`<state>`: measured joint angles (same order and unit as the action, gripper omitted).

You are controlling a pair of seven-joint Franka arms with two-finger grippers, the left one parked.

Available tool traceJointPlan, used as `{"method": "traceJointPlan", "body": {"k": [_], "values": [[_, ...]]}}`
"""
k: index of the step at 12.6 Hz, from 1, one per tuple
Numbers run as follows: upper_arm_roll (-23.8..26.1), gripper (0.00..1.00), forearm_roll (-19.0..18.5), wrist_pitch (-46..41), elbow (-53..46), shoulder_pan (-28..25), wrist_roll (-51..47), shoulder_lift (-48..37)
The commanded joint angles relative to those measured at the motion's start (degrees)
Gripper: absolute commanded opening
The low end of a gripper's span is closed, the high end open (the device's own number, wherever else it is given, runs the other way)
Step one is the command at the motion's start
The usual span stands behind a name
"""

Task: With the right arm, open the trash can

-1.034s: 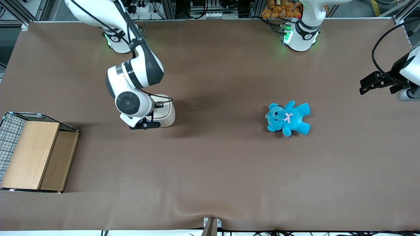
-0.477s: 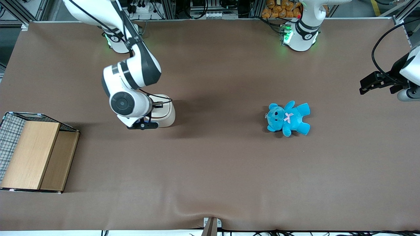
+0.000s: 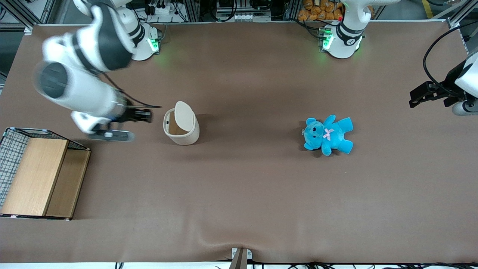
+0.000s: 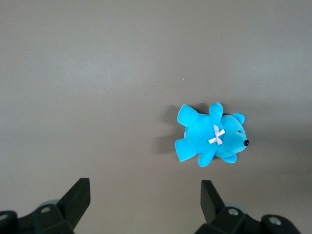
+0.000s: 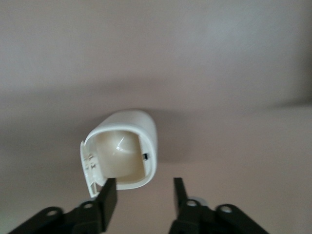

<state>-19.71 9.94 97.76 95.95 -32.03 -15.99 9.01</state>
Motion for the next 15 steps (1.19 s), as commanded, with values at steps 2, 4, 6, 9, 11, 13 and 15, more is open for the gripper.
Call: {"method": "traceJointPlan", "body": {"k": [2,4,6,9,11,13,15], "values": [[-3.51,1.0,-1.15,-2.56,-0.06,7.11,9.64,-5.58],[7.08,1.0,-2.89,-4.76,-2.16,21.23,12.38,-7.16],[14.15,1.0,-8.16,-9.23,-7.06,27.7,11.43,-8.22],[14.61,1.0,-7.92,-19.07,-15.51,30.27,10.81,-8.31],[14.61,1.0,-8.27,-21.47,-17.37,30.36,10.72,-8.92],[15.22,1.0,-9.4,-21.47,-17.29,30.62,10.72,-9.45],[18.47,1.0,-11.25,-21.64,-17.2,32.55,10.89,-9.63]]}}
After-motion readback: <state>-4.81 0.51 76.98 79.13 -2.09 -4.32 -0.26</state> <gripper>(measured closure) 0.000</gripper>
